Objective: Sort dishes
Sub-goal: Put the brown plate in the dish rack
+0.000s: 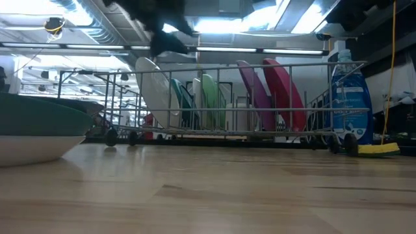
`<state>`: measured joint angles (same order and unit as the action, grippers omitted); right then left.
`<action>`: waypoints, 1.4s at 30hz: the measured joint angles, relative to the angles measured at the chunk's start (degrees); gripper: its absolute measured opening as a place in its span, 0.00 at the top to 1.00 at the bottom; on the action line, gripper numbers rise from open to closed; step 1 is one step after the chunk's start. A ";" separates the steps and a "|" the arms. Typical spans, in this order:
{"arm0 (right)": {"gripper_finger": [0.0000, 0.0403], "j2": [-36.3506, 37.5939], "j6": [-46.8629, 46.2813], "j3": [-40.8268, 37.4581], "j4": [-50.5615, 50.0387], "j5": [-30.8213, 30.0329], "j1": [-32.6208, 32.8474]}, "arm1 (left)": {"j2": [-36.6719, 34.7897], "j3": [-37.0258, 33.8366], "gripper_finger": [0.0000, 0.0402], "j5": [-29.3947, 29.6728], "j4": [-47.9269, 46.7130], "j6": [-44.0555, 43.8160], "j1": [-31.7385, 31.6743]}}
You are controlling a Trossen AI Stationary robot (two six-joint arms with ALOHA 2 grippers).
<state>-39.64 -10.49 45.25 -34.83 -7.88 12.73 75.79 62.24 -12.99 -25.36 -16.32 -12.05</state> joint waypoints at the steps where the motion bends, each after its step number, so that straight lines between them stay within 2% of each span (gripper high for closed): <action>1: 0.55 0.00 -0.33 0.00 0.04 0.18 0.00 | -1.07 0.00 0.43 -0.59 -3.05 -0.02 1.59; 5: 0.55 -0.72 -1.63 0.00 1.12 0.41 0.00 | -3.96 0.00 0.43 -1.04 -14.35 -1.48 9.05; 9: 0.55 -2.64 -1.75 0.05 2.47 0.42 0.00 | -4.23 0.00 0.43 -0.87 -21.10 -8.98 17.71; 16: 0.55 -9.78 -1.72 0.04 9.00 0.54 0.04 | -1.87 0.00 0.43 6.37 -22.13 -21.36 32.21; 20: 0.55 -15.32 -0.07 0.04 16.78 1.64 0.04 | -0.83 0.00 0.43 7.23 -22.13 -27.79 37.73; 23: 0.55 -19.68 2.54 0.04 22.78 4.31 0.04 | -0.66 0.00 0.43 9.40 -23.19 -33.57 40.93; 27: 0.55 -25.63 6.43 0.04 30.79 7.69 0.04 | -0.59 0.00 0.43 16.80 -26.41 -41.08 44.31; 33: 0.55 -32.90 10.15 -0.02 38.30 8.52 0.04 | 0.35 0.00 0.43 26.93 -26.19 -49.31 47.20; 39: 0.55 -38.22 11.24 -0.04 42.23 8.54 0.04 | 5.00 -0.01 0.43 28.43 -26.27 -51.46 47.99; 42: 0.55 -39.84 11.24 -0.04 42.42 8.54 0.04 | 8.32 -0.02 0.43 29.37 -25.89 -56.38 47.83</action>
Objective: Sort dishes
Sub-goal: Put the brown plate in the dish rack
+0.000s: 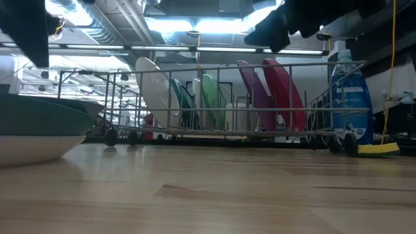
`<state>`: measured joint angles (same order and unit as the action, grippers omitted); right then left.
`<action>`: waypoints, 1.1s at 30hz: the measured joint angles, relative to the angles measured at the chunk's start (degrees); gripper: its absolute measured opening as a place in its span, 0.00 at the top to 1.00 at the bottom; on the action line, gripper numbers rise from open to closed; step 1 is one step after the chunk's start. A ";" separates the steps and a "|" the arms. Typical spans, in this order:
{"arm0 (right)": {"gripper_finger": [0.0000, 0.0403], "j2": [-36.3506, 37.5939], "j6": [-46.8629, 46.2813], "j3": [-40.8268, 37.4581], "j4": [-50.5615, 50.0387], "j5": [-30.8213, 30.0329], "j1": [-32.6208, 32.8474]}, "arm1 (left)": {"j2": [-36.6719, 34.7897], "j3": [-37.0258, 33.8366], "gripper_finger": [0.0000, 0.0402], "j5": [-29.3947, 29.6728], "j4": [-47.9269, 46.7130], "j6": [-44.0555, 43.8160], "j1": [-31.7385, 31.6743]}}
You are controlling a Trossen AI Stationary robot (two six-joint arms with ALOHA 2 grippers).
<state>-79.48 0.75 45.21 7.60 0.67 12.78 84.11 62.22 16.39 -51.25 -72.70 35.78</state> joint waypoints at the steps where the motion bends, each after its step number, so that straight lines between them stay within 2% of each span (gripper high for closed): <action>1: 0.55 -0.40 -0.01 0.00 0.01 0.00 0.00 | 1.22 0.02 0.43 0.64 0.66 -2.02 -0.18; 4: 0.55 -1.06 -0.02 0.00 0.07 -0.02 0.00 | 5.08 -0.01 0.43 1.58 3.23 -5.99 -0.35; 9: 0.55 -1.14 -0.02 0.00 0.05 0.00 0.00 | 10.46 -0.01 0.43 1.44 7.12 -7.09 -0.63; 18: 0.55 -1.14 -0.02 0.00 0.01 -0.01 0.00 | 11.96 0.02 0.43 1.46 3.30 -13.40 -2.05; 33: 0.55 -1.12 -0.06 0.00 -0.02 -0.02 0.00 | 11.85 2.27 0.43 1.39 4.10 -4.70 -2.96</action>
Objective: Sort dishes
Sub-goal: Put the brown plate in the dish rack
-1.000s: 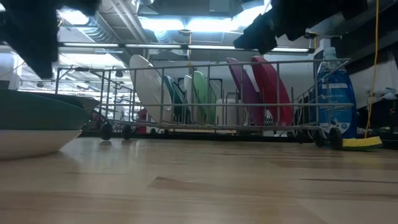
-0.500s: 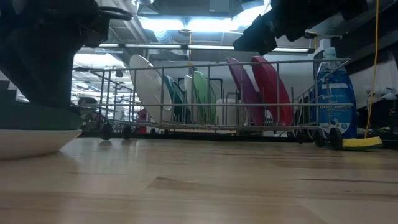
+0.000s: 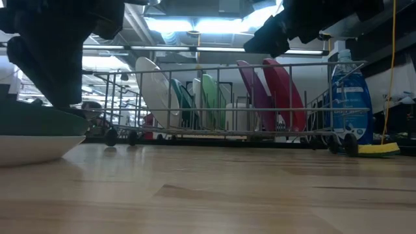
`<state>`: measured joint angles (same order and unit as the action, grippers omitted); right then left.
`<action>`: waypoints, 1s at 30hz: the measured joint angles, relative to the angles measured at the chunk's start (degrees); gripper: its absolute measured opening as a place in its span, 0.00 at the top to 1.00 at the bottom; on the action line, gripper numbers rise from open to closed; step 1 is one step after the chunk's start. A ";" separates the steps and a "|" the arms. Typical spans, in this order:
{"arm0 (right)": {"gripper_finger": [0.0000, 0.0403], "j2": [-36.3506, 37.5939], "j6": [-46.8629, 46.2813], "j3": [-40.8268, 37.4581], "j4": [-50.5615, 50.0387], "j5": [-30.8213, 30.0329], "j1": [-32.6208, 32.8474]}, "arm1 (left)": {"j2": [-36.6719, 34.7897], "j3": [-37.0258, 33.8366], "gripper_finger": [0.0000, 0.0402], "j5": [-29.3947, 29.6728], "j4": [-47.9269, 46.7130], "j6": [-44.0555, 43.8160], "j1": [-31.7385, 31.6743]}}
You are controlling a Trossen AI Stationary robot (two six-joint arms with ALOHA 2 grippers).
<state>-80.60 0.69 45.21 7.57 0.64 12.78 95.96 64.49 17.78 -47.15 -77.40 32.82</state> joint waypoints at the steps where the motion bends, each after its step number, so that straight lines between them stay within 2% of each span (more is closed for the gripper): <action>1: 0.55 -0.02 -0.24 0.00 0.00 0.00 0.00 | 0.00 0.00 0.43 0.02 -0.16 0.26 -0.23; 8: 0.55 0.00 -0.44 0.01 -0.06 0.02 0.00 | -2.65 1.59 0.43 0.01 -3.37 5.71 -2.42; 12: 0.55 0.00 -0.48 0.02 -0.07 0.02 0.00 | -6.80 3.41 0.43 0.38 -13.02 8.77 -4.14; 20: 0.55 0.02 -0.53 0.02 -0.13 0.04 0.00 | -17.35 3.51 0.43 0.46 -35.15 8.39 -7.54; 26: 0.55 0.02 -0.55 0.02 -0.15 0.04 0.00 | -24.36 -1.82 0.43 0.39 -34.35 11.23 -10.41; 30: 0.55 0.02 -0.55 0.04 -0.17 0.52 0.00 | -27.73 -7.99 0.43 -2.68 -31.69 13.54 -13.51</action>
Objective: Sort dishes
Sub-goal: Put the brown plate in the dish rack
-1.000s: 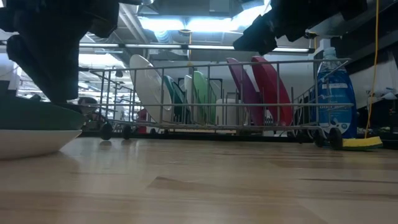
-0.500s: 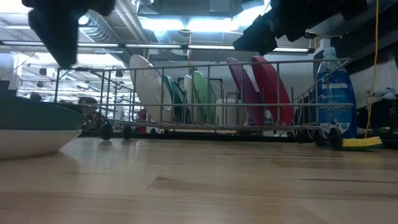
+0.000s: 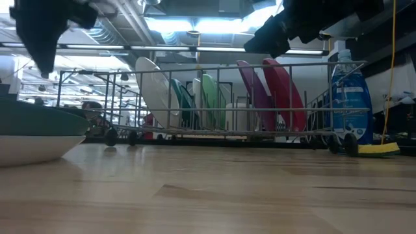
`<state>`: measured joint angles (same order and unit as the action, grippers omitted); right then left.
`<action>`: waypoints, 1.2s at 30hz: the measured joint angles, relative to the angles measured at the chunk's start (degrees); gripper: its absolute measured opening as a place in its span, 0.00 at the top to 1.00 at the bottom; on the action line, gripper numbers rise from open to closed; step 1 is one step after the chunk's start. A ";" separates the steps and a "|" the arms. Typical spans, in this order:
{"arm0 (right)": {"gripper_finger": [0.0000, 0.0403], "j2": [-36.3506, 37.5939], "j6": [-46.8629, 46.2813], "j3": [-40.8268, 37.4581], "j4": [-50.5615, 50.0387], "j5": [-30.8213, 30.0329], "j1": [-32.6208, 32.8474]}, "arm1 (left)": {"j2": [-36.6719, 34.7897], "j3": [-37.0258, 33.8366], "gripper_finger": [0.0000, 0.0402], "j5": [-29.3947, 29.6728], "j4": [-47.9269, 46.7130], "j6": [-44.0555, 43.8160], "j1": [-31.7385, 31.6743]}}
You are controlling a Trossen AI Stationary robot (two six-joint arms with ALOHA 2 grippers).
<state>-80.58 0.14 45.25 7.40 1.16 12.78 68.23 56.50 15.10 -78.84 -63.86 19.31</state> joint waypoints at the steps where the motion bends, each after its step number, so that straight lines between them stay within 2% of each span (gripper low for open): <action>1: 0.55 0.00 -0.02 -0.02 0.00 0.48 -0.01 | -0.72 -1.52 0.43 -1.20 0.55 0.93 -0.77; 9: 0.55 0.00 -0.04 0.01 -0.02 4.01 0.00 | -2.89 -10.34 0.43 -8.85 7.57 9.65 -5.55; 15: 0.55 0.00 -0.04 0.01 -0.04 4.01 -0.02 | -2.91 -13.09 0.43 -9.09 8.60 12.23 -8.07; 20: 0.55 0.00 -0.04 0.01 -0.02 4.01 0.00 | -2.93 -15.72 0.43 -12.22 14.61 15.84 -9.63; 26: 0.55 0.00 -0.04 0.01 -0.02 4.01 -0.02 | -2.98 -18.64 0.45 -13.17 16.18 17.32 -11.15; 30: 0.55 0.00 -0.02 0.01 -0.04 4.01 -0.02 | -2.98 -18.70 0.55 -14.80 17.01 19.87 -11.55; 36: 0.55 0.00 -0.02 0.01 -0.04 4.01 -0.02 | -2.93 -18.79 0.81 -16.51 17.14 22.12 -11.54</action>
<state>-80.58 0.12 45.25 7.36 5.17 12.75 65.30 37.71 -1.42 -61.69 -41.74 7.77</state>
